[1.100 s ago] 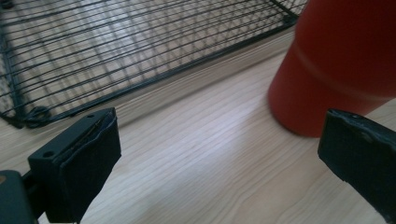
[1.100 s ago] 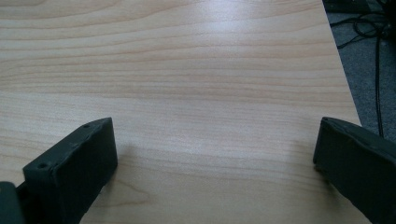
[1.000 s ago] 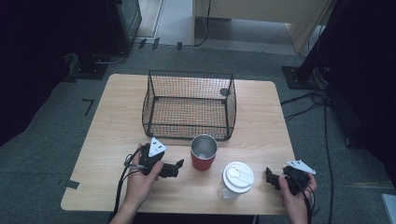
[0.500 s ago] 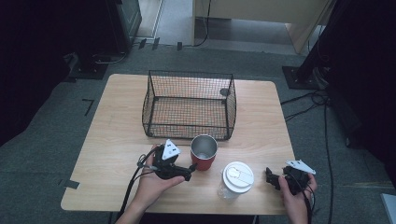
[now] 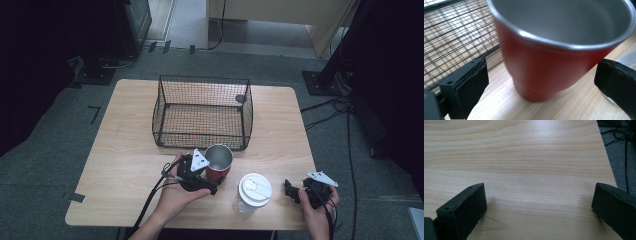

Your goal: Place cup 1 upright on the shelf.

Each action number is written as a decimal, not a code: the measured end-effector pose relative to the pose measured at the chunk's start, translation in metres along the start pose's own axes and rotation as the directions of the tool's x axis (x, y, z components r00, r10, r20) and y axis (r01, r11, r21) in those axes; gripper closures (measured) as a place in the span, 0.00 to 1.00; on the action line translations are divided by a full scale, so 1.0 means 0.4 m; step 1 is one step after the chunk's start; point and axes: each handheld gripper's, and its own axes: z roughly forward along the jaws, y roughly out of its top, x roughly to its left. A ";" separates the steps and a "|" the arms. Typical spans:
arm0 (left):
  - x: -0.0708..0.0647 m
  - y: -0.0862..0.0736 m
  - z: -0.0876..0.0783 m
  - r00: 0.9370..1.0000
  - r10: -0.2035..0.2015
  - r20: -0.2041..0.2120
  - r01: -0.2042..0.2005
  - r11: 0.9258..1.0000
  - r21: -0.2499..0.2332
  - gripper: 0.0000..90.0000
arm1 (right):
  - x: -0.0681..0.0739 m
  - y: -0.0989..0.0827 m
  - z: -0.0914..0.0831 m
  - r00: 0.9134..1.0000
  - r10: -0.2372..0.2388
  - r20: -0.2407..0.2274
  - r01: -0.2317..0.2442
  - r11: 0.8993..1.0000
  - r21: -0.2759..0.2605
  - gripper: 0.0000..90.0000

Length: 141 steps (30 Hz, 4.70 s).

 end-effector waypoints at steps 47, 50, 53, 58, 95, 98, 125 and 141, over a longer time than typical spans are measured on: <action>0.006 0.045 0.010 0.994 0.032 -0.103 -0.037 0.998 -0.051 0.10 | 0.000 0.000 0.000 1.000 0.000 0.000 0.000 1.000 0.000 0.00; 0.017 0.047 -0.017 0.993 0.024 -0.115 -0.032 0.997 -0.065 0.10 | 0.000 0.000 0.000 1.000 0.001 0.000 -0.001 1.000 0.000 0.00; 0.025 0.049 -0.039 0.992 0.020 -0.124 -0.030 0.997 -0.075 0.10 | 0.000 0.000 0.000 1.000 0.000 0.000 0.000 1.000 0.000 0.00; 0.040 0.052 -0.071 0.990 0.008 -0.144 -0.021 0.996 -0.084 0.10 | 0.000 0.000 0.000 1.000 0.000 0.000 0.000 1.000 0.000 0.00; 0.153 0.161 -0.191 0.964 -0.083 -0.254 0.020 0.970 -0.241 0.10 | 0.000 0.000 0.000 1.000 0.001 0.000 -0.001 1.000 -0.001 0.00; 0.166 0.172 -0.186 0.961 -0.092 -0.260 0.023 0.966 -0.258 0.10 | 0.000 0.000 0.000 1.000 0.002 0.000 -0.002 1.000 0.000 0.00; 0.275 0.222 -0.042 0.911 -0.158 -0.380 0.066 0.968 -0.244 0.10 | 0.000 0.000 0.000 1.000 0.002 -0.001 -0.002 1.000 -0.001 0.00; 0.319 0.202 0.057 0.905 -0.157 -0.395 0.115 0.985 -0.129 0.10 | 0.000 0.000 0.000 1.000 -0.004 -0.007 0.004 1.000 0.000 0.00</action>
